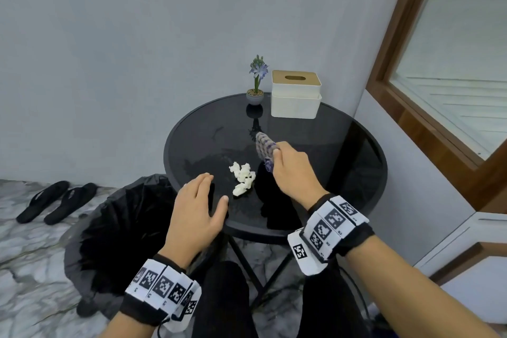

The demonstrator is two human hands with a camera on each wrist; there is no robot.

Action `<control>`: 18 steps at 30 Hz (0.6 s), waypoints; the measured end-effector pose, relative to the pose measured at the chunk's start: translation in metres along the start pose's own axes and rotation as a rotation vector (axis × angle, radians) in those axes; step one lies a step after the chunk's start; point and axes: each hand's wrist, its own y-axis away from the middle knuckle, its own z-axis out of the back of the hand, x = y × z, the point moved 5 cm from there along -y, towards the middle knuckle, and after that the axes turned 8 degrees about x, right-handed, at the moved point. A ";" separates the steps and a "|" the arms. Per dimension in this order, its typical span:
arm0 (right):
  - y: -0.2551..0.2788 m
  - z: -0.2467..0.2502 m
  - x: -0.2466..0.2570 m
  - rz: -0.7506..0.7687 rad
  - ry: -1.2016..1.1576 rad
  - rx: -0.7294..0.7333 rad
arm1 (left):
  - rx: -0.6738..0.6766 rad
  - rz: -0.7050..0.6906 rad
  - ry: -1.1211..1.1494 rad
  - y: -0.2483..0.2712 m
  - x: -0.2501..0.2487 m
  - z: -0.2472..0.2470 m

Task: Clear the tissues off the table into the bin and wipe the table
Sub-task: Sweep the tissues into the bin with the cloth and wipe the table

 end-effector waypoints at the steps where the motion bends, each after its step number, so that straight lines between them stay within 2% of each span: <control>1: -0.002 0.005 -0.002 0.007 0.061 0.002 | 0.010 -0.004 -0.011 0.001 0.003 0.001; 5: -0.003 0.004 -0.009 -0.051 0.300 0.135 | 0.030 -0.015 -0.053 0.001 0.007 0.000; 7: 0.001 -0.002 -0.010 -0.095 0.331 0.229 | 0.044 -0.008 -0.076 0.001 0.006 -0.002; 10: 0.009 -0.014 -0.008 -0.077 0.397 0.321 | 0.057 -0.001 -0.098 0.003 0.005 -0.006; 13: 0.017 -0.026 -0.012 -0.069 0.389 0.345 | 0.061 0.003 -0.100 0.005 0.004 -0.006; 15: 0.023 -0.034 -0.017 -0.065 0.512 0.371 | 0.060 0.006 -0.103 0.005 0.004 -0.006; 18: 0.030 -0.037 -0.023 -0.053 0.582 0.313 | 0.065 0.003 -0.100 0.005 0.004 -0.005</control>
